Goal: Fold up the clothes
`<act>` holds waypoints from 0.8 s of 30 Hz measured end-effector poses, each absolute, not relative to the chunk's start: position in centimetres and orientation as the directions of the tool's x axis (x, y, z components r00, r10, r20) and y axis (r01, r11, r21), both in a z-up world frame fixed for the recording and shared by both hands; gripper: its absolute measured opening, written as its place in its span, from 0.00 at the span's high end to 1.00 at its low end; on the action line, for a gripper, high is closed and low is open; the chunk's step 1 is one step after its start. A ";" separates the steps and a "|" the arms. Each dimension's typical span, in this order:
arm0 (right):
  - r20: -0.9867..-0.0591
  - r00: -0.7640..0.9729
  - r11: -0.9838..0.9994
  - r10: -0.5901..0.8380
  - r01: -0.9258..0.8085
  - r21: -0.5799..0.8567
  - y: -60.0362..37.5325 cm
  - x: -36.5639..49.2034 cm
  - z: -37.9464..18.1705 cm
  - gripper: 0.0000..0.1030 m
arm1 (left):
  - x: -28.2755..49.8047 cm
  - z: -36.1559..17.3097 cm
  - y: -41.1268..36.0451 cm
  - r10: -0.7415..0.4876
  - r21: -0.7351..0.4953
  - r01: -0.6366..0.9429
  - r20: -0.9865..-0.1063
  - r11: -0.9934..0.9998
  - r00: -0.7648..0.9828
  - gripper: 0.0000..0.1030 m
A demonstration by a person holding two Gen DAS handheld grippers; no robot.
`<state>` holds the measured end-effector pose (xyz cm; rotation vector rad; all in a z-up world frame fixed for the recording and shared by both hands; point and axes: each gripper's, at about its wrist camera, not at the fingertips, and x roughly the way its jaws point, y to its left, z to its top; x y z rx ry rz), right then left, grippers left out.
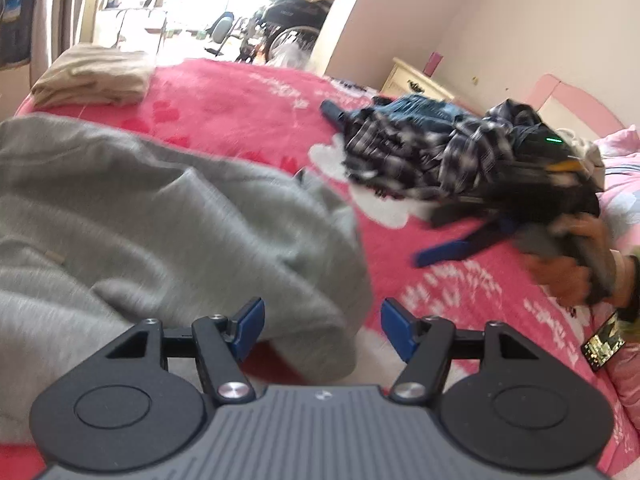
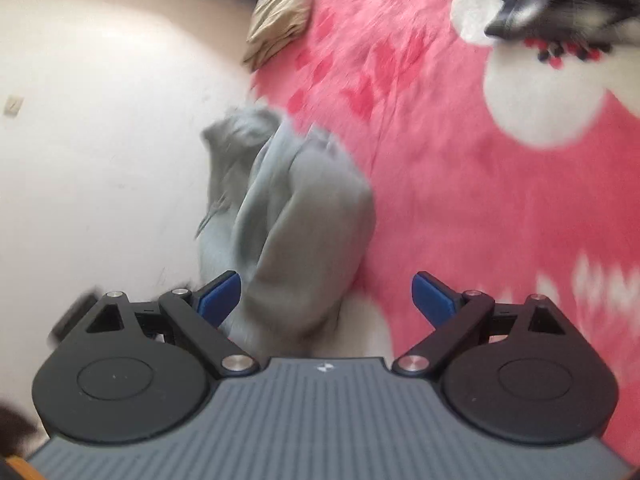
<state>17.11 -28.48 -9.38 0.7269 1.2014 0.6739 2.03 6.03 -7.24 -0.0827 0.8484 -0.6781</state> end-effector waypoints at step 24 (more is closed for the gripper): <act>-0.219 0.497 0.416 0.839 -0.329 0.848 -26.0 18.9 -4.3 0.87 | 5.5 -6.7 7.8 -0.612 -0.471 0.395 -0.548 0.789 0.570 0.52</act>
